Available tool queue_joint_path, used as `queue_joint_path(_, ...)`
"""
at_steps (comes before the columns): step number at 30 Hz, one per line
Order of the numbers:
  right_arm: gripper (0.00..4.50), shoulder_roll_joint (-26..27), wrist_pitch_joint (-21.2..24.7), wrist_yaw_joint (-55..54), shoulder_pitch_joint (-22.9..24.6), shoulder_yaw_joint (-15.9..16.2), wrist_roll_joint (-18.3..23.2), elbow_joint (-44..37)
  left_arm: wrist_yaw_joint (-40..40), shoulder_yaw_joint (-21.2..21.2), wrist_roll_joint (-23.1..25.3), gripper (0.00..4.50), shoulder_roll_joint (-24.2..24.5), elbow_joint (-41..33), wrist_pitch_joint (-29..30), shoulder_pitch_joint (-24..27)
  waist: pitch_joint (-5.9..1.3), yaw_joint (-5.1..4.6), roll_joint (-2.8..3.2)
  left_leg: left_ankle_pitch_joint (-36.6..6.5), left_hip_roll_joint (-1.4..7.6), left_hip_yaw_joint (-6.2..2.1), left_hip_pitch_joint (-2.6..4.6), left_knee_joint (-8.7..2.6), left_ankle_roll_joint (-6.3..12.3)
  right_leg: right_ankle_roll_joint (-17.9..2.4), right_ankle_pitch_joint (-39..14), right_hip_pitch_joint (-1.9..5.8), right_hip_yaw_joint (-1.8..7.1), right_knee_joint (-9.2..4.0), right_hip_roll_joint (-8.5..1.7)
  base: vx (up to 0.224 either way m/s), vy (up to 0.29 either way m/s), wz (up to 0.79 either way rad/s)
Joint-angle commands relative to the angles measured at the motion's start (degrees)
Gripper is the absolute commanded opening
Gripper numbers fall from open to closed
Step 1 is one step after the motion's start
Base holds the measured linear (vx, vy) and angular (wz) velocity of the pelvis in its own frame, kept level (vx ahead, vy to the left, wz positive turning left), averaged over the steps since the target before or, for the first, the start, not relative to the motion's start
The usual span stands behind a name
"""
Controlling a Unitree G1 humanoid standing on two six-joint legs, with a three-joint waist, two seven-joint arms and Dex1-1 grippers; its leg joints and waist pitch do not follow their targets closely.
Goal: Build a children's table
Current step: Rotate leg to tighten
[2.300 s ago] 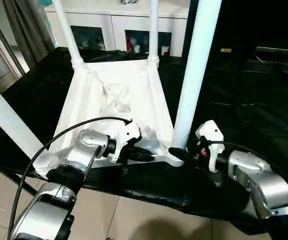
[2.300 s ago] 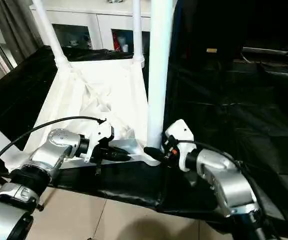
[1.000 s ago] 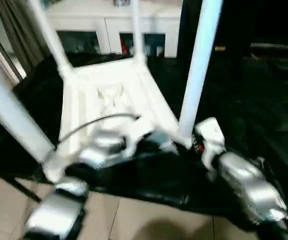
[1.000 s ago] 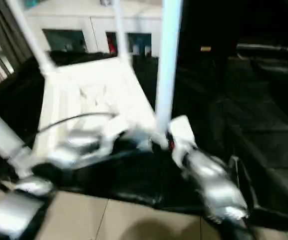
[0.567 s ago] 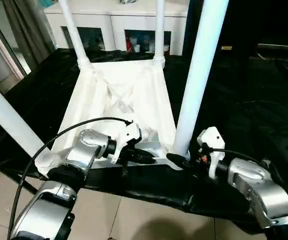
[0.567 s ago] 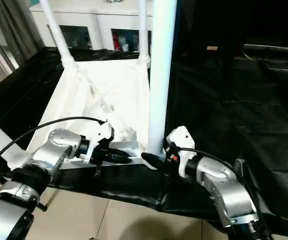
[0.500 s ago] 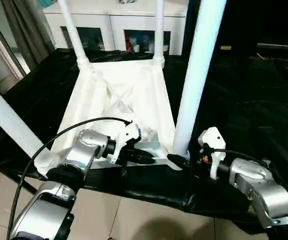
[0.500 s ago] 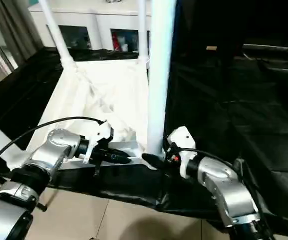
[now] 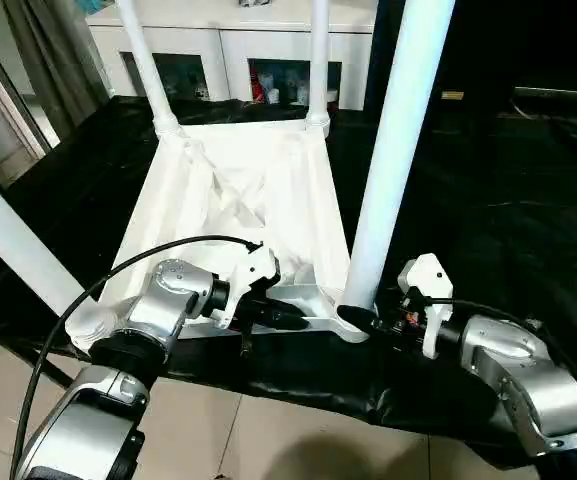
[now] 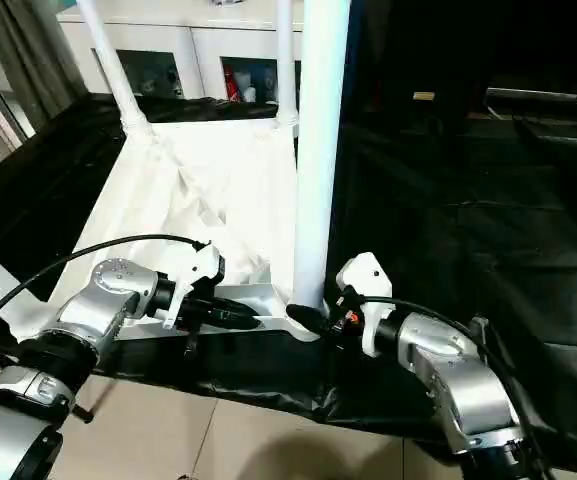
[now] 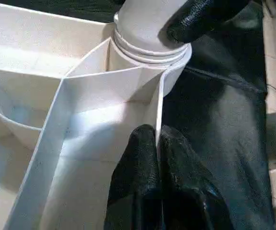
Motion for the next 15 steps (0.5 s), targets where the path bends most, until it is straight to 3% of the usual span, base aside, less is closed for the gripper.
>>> queue_joint_path(1,2.17,1.06,0.33,-2.57,0.24,-0.64,-0.03,1.69,1.47,1.51,-1.86,0.00,-1.60,0.01,-0.56,-0.39,-3.19,0.00,-1.54,-9.39,1.80,-0.48,0.09,-3.66,4.71,-12.17,-15.15,3.17,2.04,-3.72,-3.01,0.000,0.000,0.00)
queue_joint_path(2,2.16,4.38,-0.11,-10.54,-0.25,-1.86,-2.82,5.15,9.74,1.84,0.46,0.00,-3.61,3.55,-1.25,-2.08,-3.16,-0.12,-1.46,-9.54,1.71,-0.42,0.03,-3.61,4.62,-11.92,-15.67,2.97,2.06,-3.82,-2.95,0.000,0.000,0.00)
queue_joint_path(4,2.15,5.13,-0.16,-12.30,-0.39,-2.15,-3.38,5.87,11.49,1.91,0.92,0.00,-4.06,4.28,-1.37,-2.44,-2.97,-0.33,-1.49,-11.13,1.60,-0.52,0.28,-3.79,3.22,-10.96,-19.58,2.82,1.90,-4.28,-3.00,0.000,0.000,0.00)
queue_joint_path(5,2.14,10.42,0.16,-22.78,-1.68,-4.12,-5.53,9.38,21.40,2.31,2.91,0.00,-7.40,7.47,-0.69,-4.37,-2.95,-0.55,-1.46,-11.09,1.56,-0.61,0.07,-3.94,2.72,-10.09,-20.70,2.99,1.88,-4.38,-2.91,0.000,0.000,0.00)
queue_joint_path(6,2.14,11.28,0.20,-24.47,-1.97,-4.43,-5.85,9.84,22.69,2.39,3.05,0.00,-8.03,7.79,-0.39,-4.64,-2.69,-0.65,-1.34,-12.49,1.66,-0.49,0.48,-4.05,2.35,-9.89,-22.14,2.39,1.95,-4.82,-2.83,0.000,0.000,0.00)
queue_joint_path(7,2.11,13.81,0.47,-29.25,-3.09,-5.06,-6.80,11.19,26.55,2.41,3.56,0.00,-10.15,8.86,0.23,-5.62,-2.80,-0.92,-1.32,-14.13,1.28,-0.74,0.63,-4.02,1.32,-8.68,-25.66,2.77,1.80,-5.03,-3.03,0.000,0.000,0.00)
queue_joint_path(11,2.09,17.57,0.54,-34.55,-5.73,-4.71,-8.34,13.50,34.10,1.95,4.61,0.00,-14.46,10.70,0.88,-7.60,-2.84,-1.19,-1.51,-14.80,1.14,-0.80,0.63,-4.11,1.67,-7.27,-26.30,2.76,1.79,-5.37,-2.81,0.000,0.000,0.00)
queue_joint_path(15,2.09,21.03,-0.35,-39.20,-10.11,-4.96,-10.28,17.62,38.55,1.78,5.27,0.00,-18.38,13.20,-0.04,-9.75,-3.18,-1.23,-1.26,-12.52,1.17,-0.79,0.42,-3.97,2.25,-8.54,-20.92,2.85,1.87,-4.88,-2.70,0.000,0.000,0.00)
